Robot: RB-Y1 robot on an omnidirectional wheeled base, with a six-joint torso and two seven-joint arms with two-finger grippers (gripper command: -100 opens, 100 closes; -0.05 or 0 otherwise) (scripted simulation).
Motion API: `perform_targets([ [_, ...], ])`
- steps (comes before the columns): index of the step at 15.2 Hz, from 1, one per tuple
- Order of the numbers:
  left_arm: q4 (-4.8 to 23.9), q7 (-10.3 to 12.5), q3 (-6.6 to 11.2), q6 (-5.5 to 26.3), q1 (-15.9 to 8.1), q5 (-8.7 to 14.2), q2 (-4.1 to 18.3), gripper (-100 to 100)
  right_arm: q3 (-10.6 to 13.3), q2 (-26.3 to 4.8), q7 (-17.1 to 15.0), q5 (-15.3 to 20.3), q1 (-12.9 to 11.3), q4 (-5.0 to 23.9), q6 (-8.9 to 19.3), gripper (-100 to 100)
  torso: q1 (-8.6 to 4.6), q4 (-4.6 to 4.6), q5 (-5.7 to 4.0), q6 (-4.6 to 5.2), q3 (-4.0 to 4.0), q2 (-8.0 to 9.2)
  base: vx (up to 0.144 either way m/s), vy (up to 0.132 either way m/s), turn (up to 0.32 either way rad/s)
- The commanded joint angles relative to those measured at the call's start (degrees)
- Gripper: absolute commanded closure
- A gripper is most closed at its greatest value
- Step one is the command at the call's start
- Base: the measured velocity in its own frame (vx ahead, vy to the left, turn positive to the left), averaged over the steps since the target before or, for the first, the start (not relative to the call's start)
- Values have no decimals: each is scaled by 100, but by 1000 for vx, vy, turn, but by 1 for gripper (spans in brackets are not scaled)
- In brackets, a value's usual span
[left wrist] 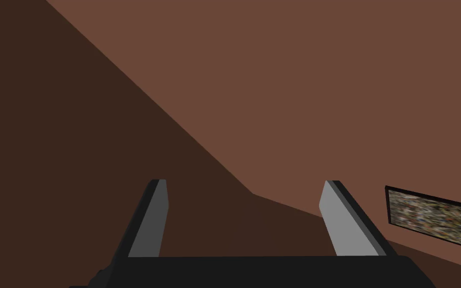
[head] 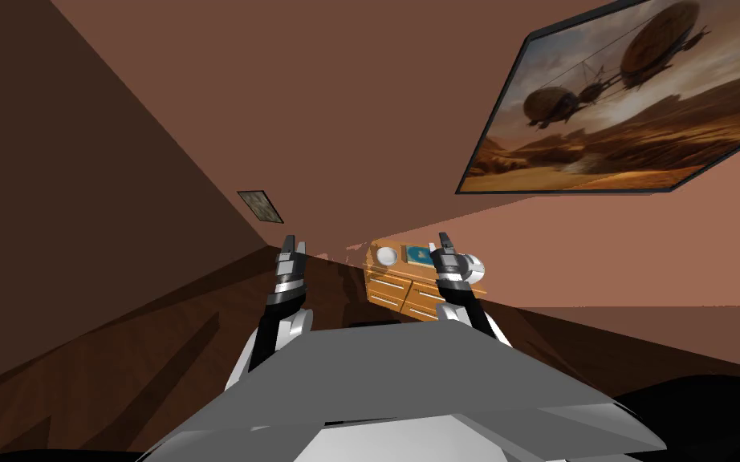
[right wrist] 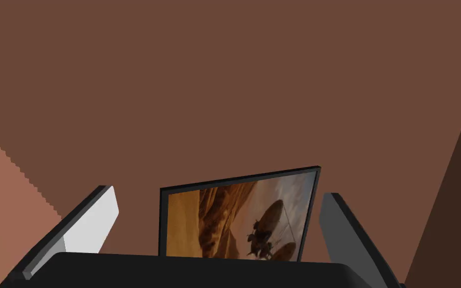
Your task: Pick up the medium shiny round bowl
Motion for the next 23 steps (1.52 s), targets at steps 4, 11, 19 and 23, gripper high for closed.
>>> perform_targets([
  [4, 0, 0, -1, 0, 0, 0, 0, 0, 88, -581, 74, 142, -62, 307, 36, -100, 17, -1, 3, -1, -1, -2, 6, 50, 43],
  [11, 0, 0, -1, 0, 0, 0, -1, 0, 220, -1315, 171, 319, -119, 689, 65, -100, 29, -1, 6, -2, -3, -6, 7, 70, 44],
  [19, 0, 0, -1, 0, 0, 0, -1, 0, 460, -2323, 343, 620, -199, 1326, 91, -100, 25, -1, 6, -1, -3, -5, 14, 72, 56],
  [23, 0, 0, -1, 0, 0, 0, -1, 0, 527, -2774, 391, 703, -221, 1493, 94, -100, 27, -2, 6, -2, -6, -10, 26, 69, 51],
])
